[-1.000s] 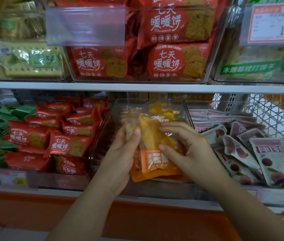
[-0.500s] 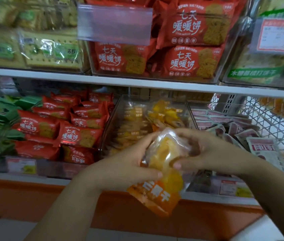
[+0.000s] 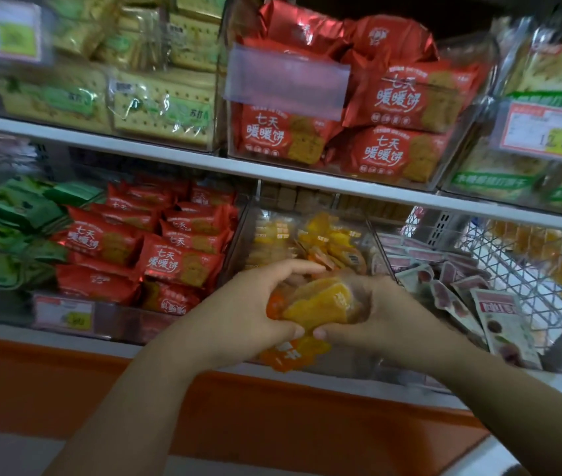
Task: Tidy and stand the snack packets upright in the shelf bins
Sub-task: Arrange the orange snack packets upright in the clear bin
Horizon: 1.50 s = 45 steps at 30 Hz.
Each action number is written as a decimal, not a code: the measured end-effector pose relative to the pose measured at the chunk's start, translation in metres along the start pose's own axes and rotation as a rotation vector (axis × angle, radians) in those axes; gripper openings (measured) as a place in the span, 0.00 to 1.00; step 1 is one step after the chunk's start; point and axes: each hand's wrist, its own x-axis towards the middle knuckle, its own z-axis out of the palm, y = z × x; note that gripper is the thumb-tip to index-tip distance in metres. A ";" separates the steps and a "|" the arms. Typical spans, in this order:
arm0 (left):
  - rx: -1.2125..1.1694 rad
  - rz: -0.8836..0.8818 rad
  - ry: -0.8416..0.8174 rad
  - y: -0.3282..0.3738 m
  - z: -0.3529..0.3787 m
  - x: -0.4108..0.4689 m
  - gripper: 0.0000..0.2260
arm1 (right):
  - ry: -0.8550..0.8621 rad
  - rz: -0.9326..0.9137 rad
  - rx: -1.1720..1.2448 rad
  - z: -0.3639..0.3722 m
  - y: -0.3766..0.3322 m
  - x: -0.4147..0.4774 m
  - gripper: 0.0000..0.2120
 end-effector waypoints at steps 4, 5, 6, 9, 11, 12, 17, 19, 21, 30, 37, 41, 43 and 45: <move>0.107 0.129 0.189 0.001 -0.003 0.002 0.24 | 0.255 -0.164 -0.240 0.000 -0.008 0.002 0.15; 0.162 0.138 0.253 -0.002 -0.008 0.004 0.24 | 0.351 -0.200 -0.280 -0.001 -0.008 0.005 0.17; 0.200 0.116 0.315 -0.008 -0.014 0.005 0.24 | 0.438 -0.238 -0.318 -0.002 -0.007 0.008 0.19; 0.296 -0.065 0.453 -0.032 -0.033 0.009 0.25 | 0.576 -0.309 -0.468 -0.010 0.013 0.031 0.20; 0.368 -0.139 0.508 -0.043 -0.037 0.015 0.23 | 0.588 -0.309 -0.592 -0.016 0.032 0.053 0.18; 0.384 -0.143 0.522 -0.046 -0.036 0.017 0.23 | 0.583 -0.302 -0.649 -0.018 0.041 0.063 0.18; 0.384 -0.130 0.518 -0.051 -0.033 0.023 0.20 | 0.507 -0.240 -0.759 -0.021 0.061 0.104 0.18; 0.374 -0.113 0.526 -0.052 -0.033 0.023 0.19 | 0.476 -0.212 -0.816 -0.021 0.064 0.110 0.18; 0.359 -0.098 0.534 -0.052 -0.035 0.023 0.19 | 0.425 -0.191 -0.871 -0.021 0.066 0.112 0.19; 0.279 -0.128 0.555 -0.054 -0.041 0.019 0.19 | 0.086 0.058 -0.918 -0.025 0.032 0.154 0.11; 0.263 -0.146 0.555 -0.058 -0.042 0.018 0.18 | -0.126 0.199 -0.800 -0.023 0.058 0.223 0.26; 0.266 -0.155 0.560 -0.061 -0.042 0.020 0.17 | -0.191 0.229 -0.808 -0.020 0.063 0.234 0.25; 0.277 -0.162 0.560 -0.061 -0.042 0.021 0.17 | -0.221 0.213 -0.894 -0.016 0.062 0.238 0.18; 0.284 -0.168 0.559 -0.061 -0.042 0.022 0.17 | -0.255 0.203 -0.988 -0.012 0.058 0.240 0.12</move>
